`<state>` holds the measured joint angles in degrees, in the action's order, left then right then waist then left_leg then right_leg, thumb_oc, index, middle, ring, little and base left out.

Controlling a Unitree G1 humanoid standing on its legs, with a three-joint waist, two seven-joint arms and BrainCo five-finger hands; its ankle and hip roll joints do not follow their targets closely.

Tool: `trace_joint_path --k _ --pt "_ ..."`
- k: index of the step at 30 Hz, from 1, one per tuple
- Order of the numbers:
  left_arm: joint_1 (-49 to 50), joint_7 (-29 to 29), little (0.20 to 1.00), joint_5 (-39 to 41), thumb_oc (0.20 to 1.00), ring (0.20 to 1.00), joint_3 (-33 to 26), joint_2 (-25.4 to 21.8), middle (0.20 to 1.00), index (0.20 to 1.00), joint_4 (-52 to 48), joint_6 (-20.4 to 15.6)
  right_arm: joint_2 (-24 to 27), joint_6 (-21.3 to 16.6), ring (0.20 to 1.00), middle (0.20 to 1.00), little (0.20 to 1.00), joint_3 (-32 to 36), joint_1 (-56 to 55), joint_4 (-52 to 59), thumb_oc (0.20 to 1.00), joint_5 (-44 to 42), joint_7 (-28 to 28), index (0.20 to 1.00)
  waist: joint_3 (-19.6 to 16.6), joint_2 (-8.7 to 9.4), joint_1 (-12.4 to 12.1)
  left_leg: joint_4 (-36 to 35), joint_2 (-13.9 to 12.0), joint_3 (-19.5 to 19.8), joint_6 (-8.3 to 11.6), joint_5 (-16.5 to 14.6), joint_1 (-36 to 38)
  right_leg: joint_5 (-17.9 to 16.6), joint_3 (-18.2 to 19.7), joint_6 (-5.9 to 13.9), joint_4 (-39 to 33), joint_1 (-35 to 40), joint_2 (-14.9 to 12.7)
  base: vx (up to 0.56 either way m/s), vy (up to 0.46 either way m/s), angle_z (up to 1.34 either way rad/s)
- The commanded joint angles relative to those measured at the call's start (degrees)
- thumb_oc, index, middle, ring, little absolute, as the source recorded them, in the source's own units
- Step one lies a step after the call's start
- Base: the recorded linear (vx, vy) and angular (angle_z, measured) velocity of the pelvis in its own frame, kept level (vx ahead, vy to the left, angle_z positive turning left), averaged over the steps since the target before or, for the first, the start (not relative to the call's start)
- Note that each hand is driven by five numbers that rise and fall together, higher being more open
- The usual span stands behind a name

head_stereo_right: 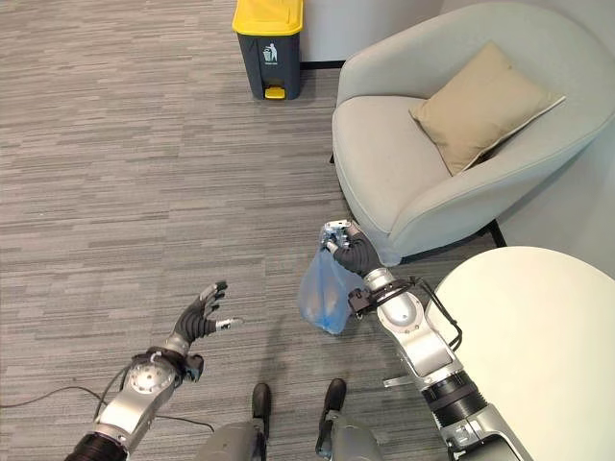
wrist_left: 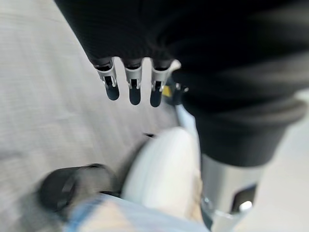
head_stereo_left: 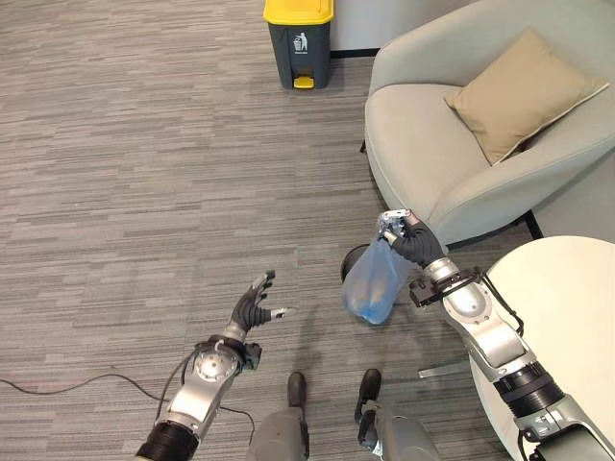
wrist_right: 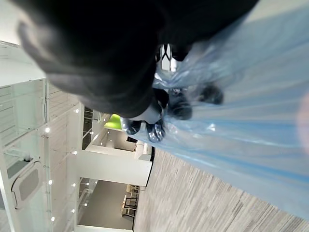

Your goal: Gather garbage on tea table into small bin, then transfer packed bag to large trash can.

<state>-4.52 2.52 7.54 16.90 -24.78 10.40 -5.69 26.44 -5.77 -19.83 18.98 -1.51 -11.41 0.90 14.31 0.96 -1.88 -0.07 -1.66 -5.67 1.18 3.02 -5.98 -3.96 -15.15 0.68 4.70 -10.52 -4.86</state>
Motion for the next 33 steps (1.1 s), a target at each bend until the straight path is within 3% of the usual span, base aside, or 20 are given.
trace_joint_path --k 1,11,22,33 --pt "-2.62 -0.80 1.000 -3.50 1.000 1.000 2.75 -2.03 1.000 1.000 -1.44 -5.27 -2.09 -4.57 0.200 0.200 0.200 -2.43 3.19 6.08 0.200 -2.18 -1.89 0.200 -5.74 3.36 1.64 -0.13 0.62 0.81 1.49 -4.28 -0.70 6.98 4.79 4.48 -3.00 4.79 1.12 0.06 0.080 -0.29" --pt "-10.76 2.11 1.000 -7.05 1.000 1.000 8.84 0.35 1.000 1.000 0.02 -4.18 -8.41 -3.55 0.200 0.200 0.200 -9.76 10.18 3.55 0.200 -0.96 -2.19 0.200 -8.17 4.23 2.16 -2.04 1.00 -1.10 0.39 -5.33 4.36 7.16 6.96 5.02 -2.78 7.61 0.76 0.06 0.048 -0.15" --pt "-10.17 2.21 1.000 -10.43 1.000 1.000 12.15 2.14 1.000 1.000 4.94 -2.09 -13.00 -3.25 0.200 0.200 0.200 -12.74 19.50 4.08 0.200 -3.62 -0.25 0.200 -9.84 5.51 0.81 -2.84 1.15 -1.52 -0.09 -5.84 6.41 6.96 7.64 5.16 -3.53 9.59 0.73 0.02 0.014 -0.04" --pt "-15.01 9.21 1.000 -12.71 1.000 1.000 13.17 6.48 1.000 1.000 10.73 -0.89 -18.13 -4.29 0.200 0.200 0.200 -17.47 22.04 7.48 0.200 -8.93 -0.75 0.200 -10.65 6.13 1.00 -3.41 1.16 -1.64 -0.28 -5.82 7.27 6.86 7.57 5.15 -3.39 9.94 0.57 0.00 0.000 0.00"
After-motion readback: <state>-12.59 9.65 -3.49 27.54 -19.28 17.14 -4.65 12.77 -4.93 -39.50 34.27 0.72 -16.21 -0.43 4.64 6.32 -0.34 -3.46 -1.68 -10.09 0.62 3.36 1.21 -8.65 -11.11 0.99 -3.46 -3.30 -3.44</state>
